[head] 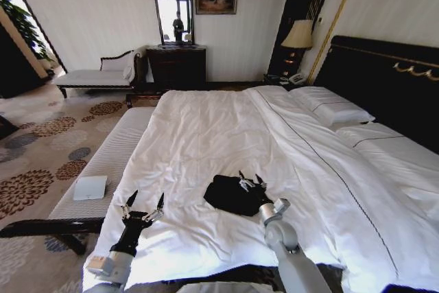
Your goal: Fold the clothes on the bed.
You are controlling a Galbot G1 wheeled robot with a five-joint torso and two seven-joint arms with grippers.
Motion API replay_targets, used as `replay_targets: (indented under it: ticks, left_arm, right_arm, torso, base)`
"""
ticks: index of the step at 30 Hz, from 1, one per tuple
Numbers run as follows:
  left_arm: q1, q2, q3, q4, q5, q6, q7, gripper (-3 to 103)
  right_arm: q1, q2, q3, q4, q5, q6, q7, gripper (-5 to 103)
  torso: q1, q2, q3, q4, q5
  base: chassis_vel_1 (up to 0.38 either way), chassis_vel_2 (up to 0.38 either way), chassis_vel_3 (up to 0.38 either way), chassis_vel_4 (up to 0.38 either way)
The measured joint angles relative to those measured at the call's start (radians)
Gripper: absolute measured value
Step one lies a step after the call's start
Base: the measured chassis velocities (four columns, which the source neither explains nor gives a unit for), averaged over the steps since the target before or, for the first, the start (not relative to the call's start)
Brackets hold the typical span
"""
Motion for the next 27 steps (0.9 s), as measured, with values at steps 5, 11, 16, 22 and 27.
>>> replay_targets:
  ticks: [5, 11, 16, 22, 27]
  left_arm:
    - [0.000, 0.000, 0.000, 0.000, 0.000, 0.000, 0.000, 100]
    - [0.000, 0.000, 0.000, 0.000, 0.000, 0.000, 0.000, 100]
    - [0.000, 0.000, 0.000, 0.000, 0.000, 0.000, 0.000, 100]
    - [0.000, 0.000, 0.000, 0.000, 0.000, 0.000, 0.000, 100]
    - [0.000, 0.000, 0.000, 0.000, 0.000, 0.000, 0.000, 100]
  right_arm:
    - [0.027, 0.009, -0.045, -0.121, -0.161, 0.080, -0.006, 100]
    - [0.072, 0.044, -0.130, -0.206, -0.273, 0.136, -0.008, 100]
    - [0.111, 0.062, -0.191, -0.240, -0.300, 0.140, -0.003, 100]
    - [0.153, 0.087, -0.250, -0.279, -0.312, 0.143, 0.001, 100]
    - [0.167, 0.097, -0.281, -0.306, -0.323, 0.142, 0.002, 100]
  torso:
    - [0.000, 0.000, 0.000, -0.0003, 0.0000]
    - [0.000, 0.000, 0.000, -0.0001, -0.0005]
    - [0.000, 0.000, 0.000, -0.0002, -0.0003]
    - [0.000, 0.000, 0.000, -0.0001, -0.0003]
    - [0.000, 0.000, 0.000, -0.0001, -0.0003]
  base:
    - [0.000, 0.000, 0.000, 0.000]
    - [0.000, 0.000, 0.000, 0.000]
    - [0.000, 0.000, 0.000, 0.000]
    - [0.000, 0.000, 0.000, 0.000]
    - [0.000, 0.000, 0.000, 0.000]
